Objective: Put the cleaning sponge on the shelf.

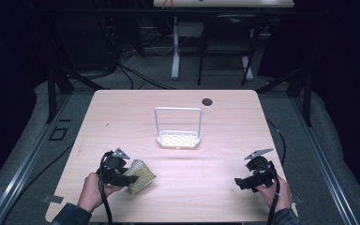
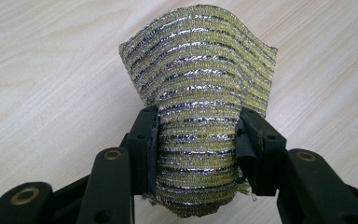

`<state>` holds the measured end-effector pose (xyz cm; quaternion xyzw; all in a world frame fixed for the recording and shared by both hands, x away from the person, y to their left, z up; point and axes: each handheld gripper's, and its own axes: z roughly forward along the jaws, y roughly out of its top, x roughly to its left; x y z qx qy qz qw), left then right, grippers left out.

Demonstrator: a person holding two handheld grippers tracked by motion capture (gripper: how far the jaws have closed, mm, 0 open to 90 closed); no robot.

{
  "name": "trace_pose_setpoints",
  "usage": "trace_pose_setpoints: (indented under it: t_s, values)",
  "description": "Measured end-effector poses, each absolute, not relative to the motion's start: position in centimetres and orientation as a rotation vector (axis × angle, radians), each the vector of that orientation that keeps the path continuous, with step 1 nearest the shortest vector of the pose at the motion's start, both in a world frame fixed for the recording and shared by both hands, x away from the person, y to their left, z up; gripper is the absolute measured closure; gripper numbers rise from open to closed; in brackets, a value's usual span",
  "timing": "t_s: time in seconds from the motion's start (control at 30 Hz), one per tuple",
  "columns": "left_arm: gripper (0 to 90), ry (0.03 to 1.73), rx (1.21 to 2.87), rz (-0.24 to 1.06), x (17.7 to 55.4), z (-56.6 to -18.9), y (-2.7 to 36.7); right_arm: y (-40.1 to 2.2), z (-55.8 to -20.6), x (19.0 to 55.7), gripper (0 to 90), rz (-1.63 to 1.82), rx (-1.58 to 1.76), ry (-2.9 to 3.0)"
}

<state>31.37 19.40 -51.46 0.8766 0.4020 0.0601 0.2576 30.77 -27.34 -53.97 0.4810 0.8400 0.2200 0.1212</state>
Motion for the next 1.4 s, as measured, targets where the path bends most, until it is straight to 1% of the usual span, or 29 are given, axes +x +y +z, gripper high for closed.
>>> trace_pose_setpoints:
  t_s: [1.4]
  values:
    - [54.0,0.997,2.377,0.2,33.3,-50.1,16.2,-27.4,-54.0,30.7,5.1,0.646,1.407,2.446]
